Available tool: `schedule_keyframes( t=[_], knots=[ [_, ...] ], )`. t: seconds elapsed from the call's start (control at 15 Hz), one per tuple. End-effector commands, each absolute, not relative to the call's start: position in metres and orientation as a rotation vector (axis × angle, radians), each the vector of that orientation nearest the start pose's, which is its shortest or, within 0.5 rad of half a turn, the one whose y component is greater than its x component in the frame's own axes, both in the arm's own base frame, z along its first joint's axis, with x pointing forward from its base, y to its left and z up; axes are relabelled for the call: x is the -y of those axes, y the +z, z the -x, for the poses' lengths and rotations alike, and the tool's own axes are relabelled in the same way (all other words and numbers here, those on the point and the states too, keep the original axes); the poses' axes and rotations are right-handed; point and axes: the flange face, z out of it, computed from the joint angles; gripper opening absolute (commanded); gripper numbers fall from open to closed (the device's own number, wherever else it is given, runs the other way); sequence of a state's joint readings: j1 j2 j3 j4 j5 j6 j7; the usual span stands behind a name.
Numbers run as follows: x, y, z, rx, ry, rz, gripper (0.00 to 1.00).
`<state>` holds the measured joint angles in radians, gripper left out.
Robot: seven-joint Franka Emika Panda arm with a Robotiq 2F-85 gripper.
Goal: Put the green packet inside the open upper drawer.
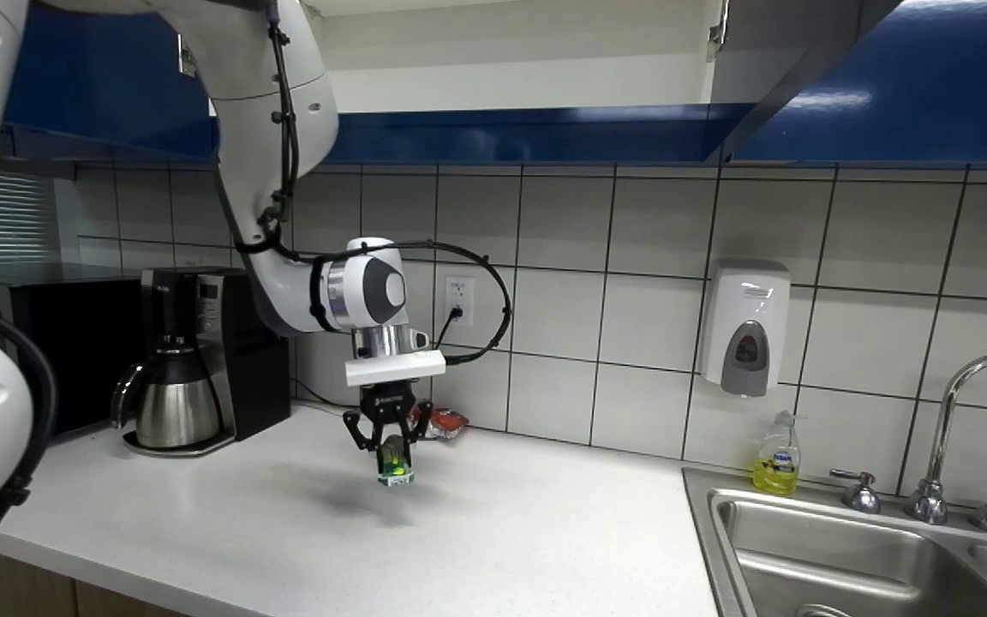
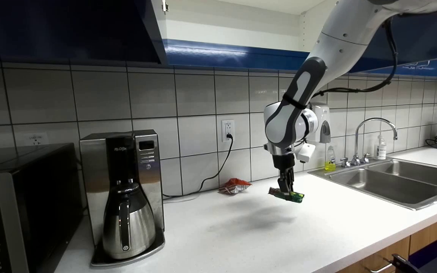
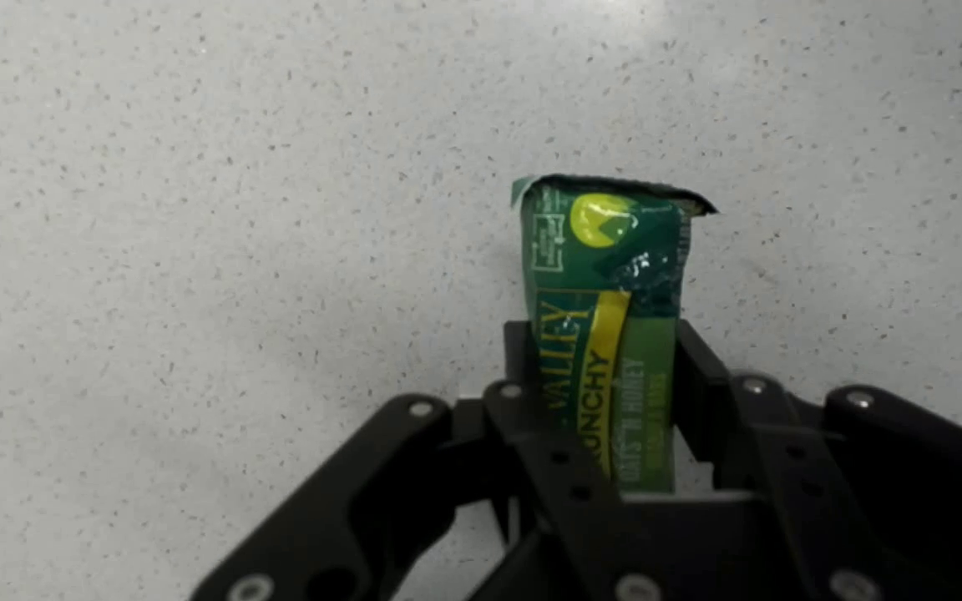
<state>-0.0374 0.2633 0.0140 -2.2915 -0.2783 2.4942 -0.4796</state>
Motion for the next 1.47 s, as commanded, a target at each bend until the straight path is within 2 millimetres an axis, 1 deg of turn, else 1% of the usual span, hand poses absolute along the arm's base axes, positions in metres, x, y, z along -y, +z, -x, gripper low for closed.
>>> schedule_keyframes(
  t=[0.0,0.27,0.53,0.73,0.93,1.2,1.4],
  knots=[
    [0.009,0.254,-0.496,0.805,0.049,3.154,0.16],
    [0.005,0.27,-0.47,0.492,-0.005,3.185,0.16],
    [-0.003,0.287,-0.444,0.3,-0.01,3.199,0.16],
    [-0.009,0.301,-0.422,0.219,-0.038,3.212,0.16],
    [-0.016,0.321,-0.402,0.158,-0.1,3.223,0.16],
    [-0.027,0.356,-0.383,0.093,-0.226,3.227,0.16],
    [-0.035,0.386,-0.375,0.052,-0.323,3.215,0.16]
  ],
)
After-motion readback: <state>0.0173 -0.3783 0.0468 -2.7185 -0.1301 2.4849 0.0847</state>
